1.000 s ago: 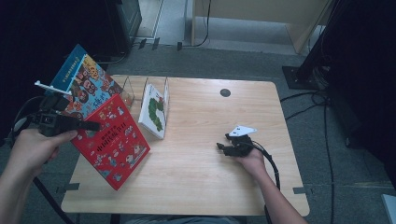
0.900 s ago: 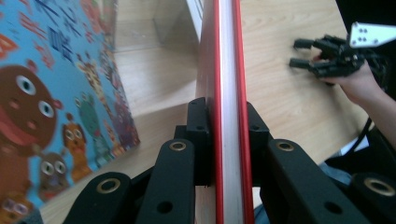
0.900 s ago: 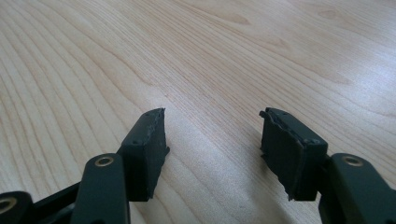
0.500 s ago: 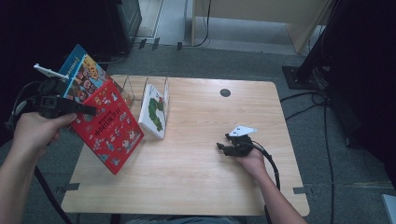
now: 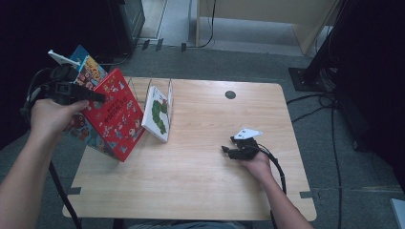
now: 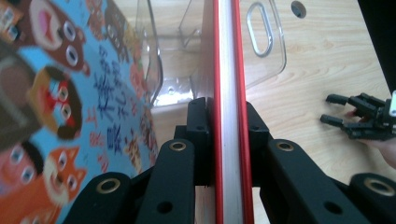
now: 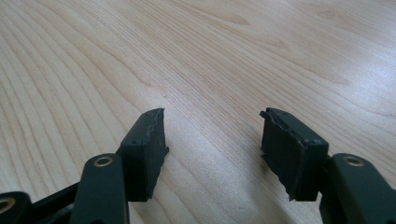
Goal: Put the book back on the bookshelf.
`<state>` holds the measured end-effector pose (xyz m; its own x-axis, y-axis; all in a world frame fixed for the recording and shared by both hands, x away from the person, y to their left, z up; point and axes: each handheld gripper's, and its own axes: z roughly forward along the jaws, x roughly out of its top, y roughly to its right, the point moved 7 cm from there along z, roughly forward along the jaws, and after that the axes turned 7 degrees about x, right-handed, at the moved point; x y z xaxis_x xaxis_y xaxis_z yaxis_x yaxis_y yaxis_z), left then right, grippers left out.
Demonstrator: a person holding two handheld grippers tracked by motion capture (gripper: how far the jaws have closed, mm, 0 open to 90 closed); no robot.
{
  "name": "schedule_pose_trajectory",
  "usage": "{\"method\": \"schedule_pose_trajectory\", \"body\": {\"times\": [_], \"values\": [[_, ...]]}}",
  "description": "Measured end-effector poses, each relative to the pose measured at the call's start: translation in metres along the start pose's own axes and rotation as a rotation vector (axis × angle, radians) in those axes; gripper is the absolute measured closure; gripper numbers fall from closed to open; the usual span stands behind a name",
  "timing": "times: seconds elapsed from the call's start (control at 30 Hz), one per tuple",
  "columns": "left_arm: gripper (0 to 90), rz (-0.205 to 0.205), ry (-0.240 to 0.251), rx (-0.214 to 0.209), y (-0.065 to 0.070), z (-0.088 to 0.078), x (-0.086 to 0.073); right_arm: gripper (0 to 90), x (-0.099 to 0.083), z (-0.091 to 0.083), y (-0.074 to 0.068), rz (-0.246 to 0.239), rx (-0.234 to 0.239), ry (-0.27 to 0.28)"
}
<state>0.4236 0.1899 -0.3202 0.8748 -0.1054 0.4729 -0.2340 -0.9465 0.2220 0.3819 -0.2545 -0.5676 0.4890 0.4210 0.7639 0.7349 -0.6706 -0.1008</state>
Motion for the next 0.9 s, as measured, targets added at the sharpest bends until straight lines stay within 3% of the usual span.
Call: {"method": "schedule_pose_trajectory", "body": {"times": [0.17,0.4,0.63,0.73,0.9], "values": [[79.6,0.005,-0.001,0.029,-0.003,0.013,0.008,39.4,0.0,0.0,0.0,0.0,-0.001,0.0],[79.6,-0.019,0.044,0.007,-0.01,0.025,0.017,39.3,0.0,0.0,-0.001,0.007,-0.008,0.002],[79.5,-0.021,0.055,0.01,-0.011,0.034,0.02,39.3,-0.001,0.0,-0.001,0.015,-0.013,0.001],[79.1,-0.007,0.029,0.012,-0.011,0.033,0.018,39.3,-0.001,-0.001,-0.001,0.014,-0.015,0.002],[77.7,0.029,-0.063,0.024,-0.014,0.034,0.011,39.3,-0.001,-0.001,-0.001,0.014,-0.016,0.001]]}}
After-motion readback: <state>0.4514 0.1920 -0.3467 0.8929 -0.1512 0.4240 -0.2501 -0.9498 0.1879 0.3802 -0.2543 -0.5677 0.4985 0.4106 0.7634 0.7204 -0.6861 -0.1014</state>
